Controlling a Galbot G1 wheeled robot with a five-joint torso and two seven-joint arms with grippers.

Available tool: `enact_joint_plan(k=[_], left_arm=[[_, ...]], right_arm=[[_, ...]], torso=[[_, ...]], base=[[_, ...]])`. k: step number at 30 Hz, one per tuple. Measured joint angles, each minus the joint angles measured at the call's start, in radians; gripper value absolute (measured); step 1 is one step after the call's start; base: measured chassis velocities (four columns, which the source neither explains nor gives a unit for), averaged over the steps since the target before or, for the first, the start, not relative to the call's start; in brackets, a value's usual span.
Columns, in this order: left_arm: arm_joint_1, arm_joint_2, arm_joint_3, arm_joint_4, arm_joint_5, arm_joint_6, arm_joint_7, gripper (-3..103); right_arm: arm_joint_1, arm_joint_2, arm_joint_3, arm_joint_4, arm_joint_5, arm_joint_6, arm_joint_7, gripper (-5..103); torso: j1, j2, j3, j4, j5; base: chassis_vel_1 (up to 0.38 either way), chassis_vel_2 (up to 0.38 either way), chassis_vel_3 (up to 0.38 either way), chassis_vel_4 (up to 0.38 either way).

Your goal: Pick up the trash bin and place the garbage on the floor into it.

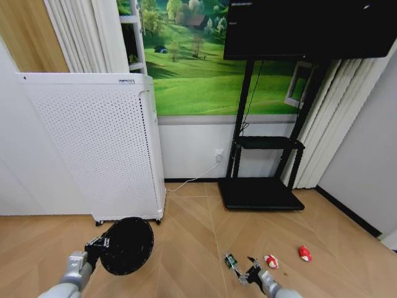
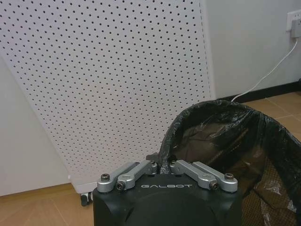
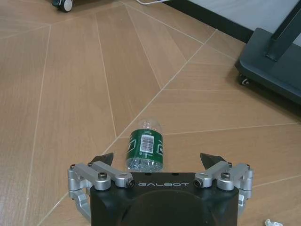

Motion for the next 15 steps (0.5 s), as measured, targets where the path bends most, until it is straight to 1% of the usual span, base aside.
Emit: enact_joint_plan(k=[7, 12, 15], left_arm=[[0.004, 0.000, 0.009, -0.009, 0.011, -0.001, 0.001, 4], [0.005, 0.001, 0.009, -0.009, 0.011, -0.004, 0.003, 4], [0.003, 0.003, 0.009, -0.006, 0.010, -0.005, 0.003, 4]], right_arm=[[0.085, 0.036, -0.060, -0.075, -0.001, -0.012, 0.015, 100], [0.138, 0.070, -0.109, -0.170, -0.004, -0.017, 0.025, 100], [0.154, 0.086, -0.119, -0.193, 0.002, -0.023, 0.027, 100]], torso=[[0.000, 0.000, 0.000, 0.0004, 0.0000], [0.000, 0.000, 0.000, 0.0000, 0.0000], [0.000, 0.000, 0.000, -0.0001, -0.0001]], base=[[0.000, 0.000, 0.000, 0.000], [0.000, 0.000, 0.000, 0.000], [0.000, 0.000, 0.000, 0.000]])
